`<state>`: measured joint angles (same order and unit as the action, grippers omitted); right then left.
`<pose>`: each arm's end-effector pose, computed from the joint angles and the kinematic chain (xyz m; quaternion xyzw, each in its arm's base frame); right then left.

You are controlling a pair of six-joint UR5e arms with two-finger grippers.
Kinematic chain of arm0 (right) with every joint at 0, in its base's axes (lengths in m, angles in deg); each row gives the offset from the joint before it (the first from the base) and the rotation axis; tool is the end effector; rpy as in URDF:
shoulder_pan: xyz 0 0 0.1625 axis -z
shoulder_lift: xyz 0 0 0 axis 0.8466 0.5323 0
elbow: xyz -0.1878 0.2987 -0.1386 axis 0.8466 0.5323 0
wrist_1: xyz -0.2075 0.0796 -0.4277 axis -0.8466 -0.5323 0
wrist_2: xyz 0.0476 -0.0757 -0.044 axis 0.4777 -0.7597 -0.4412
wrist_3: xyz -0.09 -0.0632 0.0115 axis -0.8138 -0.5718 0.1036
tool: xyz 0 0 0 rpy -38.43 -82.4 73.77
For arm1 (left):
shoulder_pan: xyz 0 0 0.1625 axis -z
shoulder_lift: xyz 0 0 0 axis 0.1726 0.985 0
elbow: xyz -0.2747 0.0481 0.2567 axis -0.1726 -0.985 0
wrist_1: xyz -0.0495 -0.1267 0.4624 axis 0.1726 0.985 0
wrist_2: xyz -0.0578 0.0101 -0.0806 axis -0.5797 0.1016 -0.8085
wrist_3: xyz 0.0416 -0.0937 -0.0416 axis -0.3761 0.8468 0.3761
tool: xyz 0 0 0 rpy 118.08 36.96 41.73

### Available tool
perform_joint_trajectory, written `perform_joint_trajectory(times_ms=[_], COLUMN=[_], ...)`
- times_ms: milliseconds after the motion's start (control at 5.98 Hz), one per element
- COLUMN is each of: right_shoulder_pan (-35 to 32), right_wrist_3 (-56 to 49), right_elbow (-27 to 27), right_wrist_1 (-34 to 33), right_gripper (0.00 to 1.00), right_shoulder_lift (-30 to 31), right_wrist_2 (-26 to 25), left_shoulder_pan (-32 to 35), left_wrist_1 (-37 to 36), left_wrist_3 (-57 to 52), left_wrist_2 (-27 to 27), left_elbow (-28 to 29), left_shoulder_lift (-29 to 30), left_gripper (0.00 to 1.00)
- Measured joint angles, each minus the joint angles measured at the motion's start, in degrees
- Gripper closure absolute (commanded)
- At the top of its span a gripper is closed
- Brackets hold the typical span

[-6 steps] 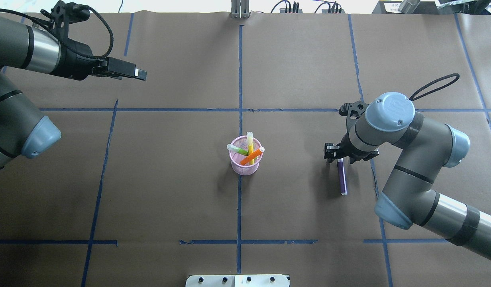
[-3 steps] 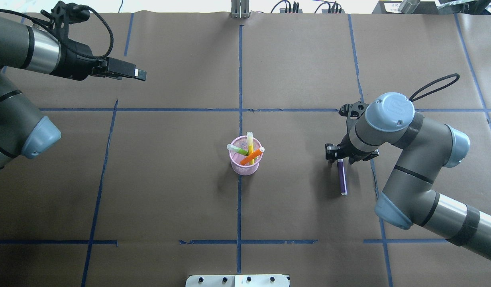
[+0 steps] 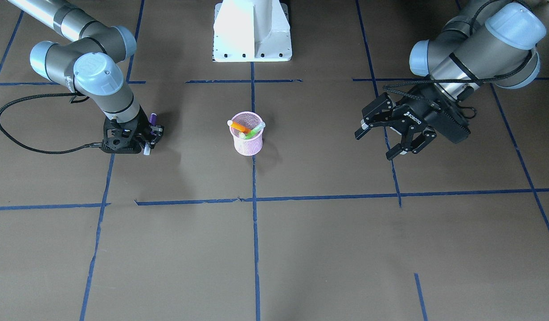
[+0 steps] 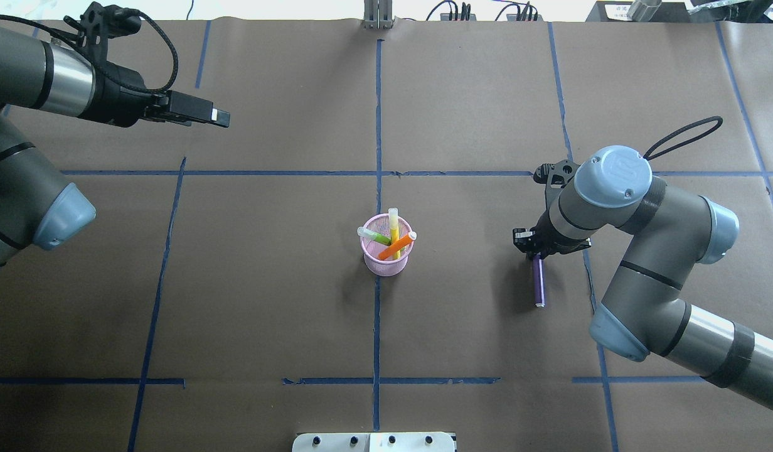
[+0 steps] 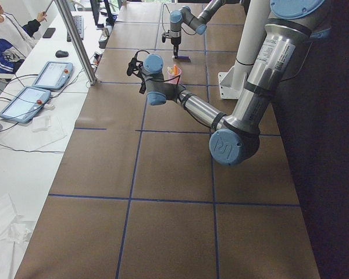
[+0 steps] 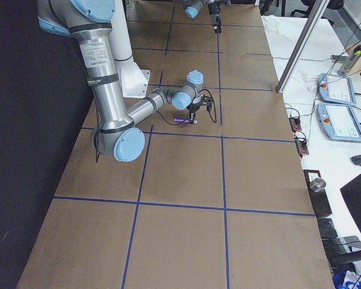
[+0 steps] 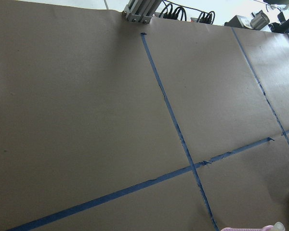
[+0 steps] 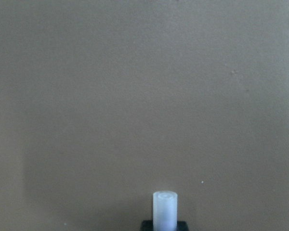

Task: Collect pens into pen holder
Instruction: 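Lower the right gripper onto the purple marker and close it, then lift the purple marker and carry it over the cup with the right gripper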

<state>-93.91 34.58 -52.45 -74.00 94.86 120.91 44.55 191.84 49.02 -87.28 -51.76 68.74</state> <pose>-0.4885 -0.4645 0.3495 -0.0144 -0.3711 0.0275 0.9281 0.3271 -0.5735 0.2241 0.2197 0.6094 0.0385 0.7608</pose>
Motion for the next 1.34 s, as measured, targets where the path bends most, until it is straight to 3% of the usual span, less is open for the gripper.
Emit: perform_joint_trajectory(times_ms=[502,836,1003,1338], right_shoulder_pan=[-0.50,-3.61,-4.78,-4.50], right_wrist_3=[0.00,0.07,0.08,0.10], right_elbow=[-2.85,-9.98,-13.51,-17.40], right_wrist_1=[0.30,0.89,1.36,5.01], right_gripper=[1.00,1.00,1.00,1.00], right_shoulder_lift=[-0.50,-1.70,-3.46,-7.84], right_wrist_2=[0.53,-0.56,-3.49,-15.88], left_shoulder_pan=[0.00,0.00,0.00,-0.06], left_wrist_1=[-0.06,-0.17,-0.22,-0.88], left_wrist_3=[0.00,-0.23,-1.67,-5.00], left_wrist_2=[0.00,0.03,0.07,0.18], left_elbow=[0.12,0.75,1.07,1.96], left_shoulder_lift=[-0.04,-0.50,-1.70,-4.21], left_gripper=[0.00,0.00,0.00,0.00])
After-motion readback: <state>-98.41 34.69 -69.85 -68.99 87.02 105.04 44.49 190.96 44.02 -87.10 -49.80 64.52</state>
